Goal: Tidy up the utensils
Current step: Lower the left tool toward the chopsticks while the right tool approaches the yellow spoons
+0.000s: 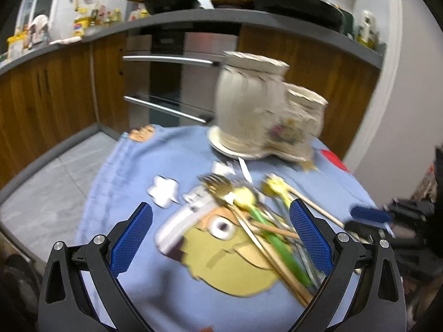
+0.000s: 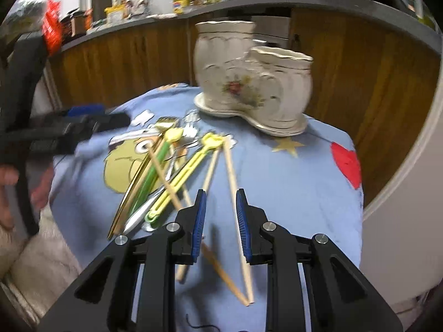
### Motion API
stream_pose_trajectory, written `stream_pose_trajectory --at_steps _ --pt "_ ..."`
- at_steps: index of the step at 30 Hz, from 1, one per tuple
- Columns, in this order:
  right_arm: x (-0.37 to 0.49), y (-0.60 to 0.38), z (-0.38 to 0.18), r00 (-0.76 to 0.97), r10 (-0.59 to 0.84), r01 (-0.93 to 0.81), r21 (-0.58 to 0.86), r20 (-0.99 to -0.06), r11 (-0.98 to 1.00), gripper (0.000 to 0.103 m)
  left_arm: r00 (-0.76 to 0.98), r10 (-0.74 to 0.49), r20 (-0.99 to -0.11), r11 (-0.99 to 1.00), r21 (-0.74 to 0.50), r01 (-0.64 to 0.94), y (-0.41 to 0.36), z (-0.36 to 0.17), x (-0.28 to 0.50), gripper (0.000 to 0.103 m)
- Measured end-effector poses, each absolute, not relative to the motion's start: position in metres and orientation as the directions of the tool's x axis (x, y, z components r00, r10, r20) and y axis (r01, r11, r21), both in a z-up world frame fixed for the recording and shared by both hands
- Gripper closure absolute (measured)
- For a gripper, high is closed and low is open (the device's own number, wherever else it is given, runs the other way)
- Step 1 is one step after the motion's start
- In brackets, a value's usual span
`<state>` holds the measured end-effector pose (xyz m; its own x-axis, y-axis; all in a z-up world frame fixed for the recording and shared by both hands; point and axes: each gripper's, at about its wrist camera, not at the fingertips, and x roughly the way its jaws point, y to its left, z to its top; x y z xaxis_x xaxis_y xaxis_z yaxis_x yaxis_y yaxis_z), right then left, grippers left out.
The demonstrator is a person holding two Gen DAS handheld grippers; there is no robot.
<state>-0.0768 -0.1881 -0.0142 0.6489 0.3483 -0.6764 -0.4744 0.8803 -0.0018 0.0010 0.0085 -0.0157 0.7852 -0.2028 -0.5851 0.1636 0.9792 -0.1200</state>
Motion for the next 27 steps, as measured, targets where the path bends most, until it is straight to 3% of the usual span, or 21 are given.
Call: stream_pose_trajectory --at_steps 4,7,10,15,19,27 --pt "-0.074 -0.196 -0.011 0.665 0.344 -0.452 0.01 -0.663 0.892 0.081 0.777 -0.215 -0.592 0.973 -0.064 0.22 -0.015 -0.02 -0.008 0.008" --pt "-0.072 -0.205 -0.009 0.686 0.328 -0.42 0.015 -0.649 0.908 0.081 0.752 -0.226 -0.619 0.972 -0.098 0.212 -0.02 -0.023 -0.008 0.008" --pt "-0.068 -0.219 -0.007 0.71 0.305 -0.372 0.031 -0.634 0.928 0.081 0.733 -0.236 -0.638 0.969 -0.103 0.223 -0.028 -0.023 -0.012 0.02" --pt "-0.069 -0.24 -0.004 0.724 0.317 -0.338 0.086 -0.613 0.937 0.081 0.705 -0.24 -0.667 0.968 -0.11 0.226 -0.039 -0.019 -0.014 0.03" --pt "-0.07 -0.252 -0.005 0.732 0.313 -0.312 0.111 -0.605 0.944 0.08 0.676 -0.265 -0.688 0.963 -0.161 0.214 -0.052 -0.018 -0.019 0.048" --pt "-0.081 -0.265 0.001 0.747 0.333 -0.317 0.131 -0.575 0.939 0.08 0.659 -0.238 -0.713 0.971 -0.187 0.149 -0.072 -0.024 -0.014 0.06"
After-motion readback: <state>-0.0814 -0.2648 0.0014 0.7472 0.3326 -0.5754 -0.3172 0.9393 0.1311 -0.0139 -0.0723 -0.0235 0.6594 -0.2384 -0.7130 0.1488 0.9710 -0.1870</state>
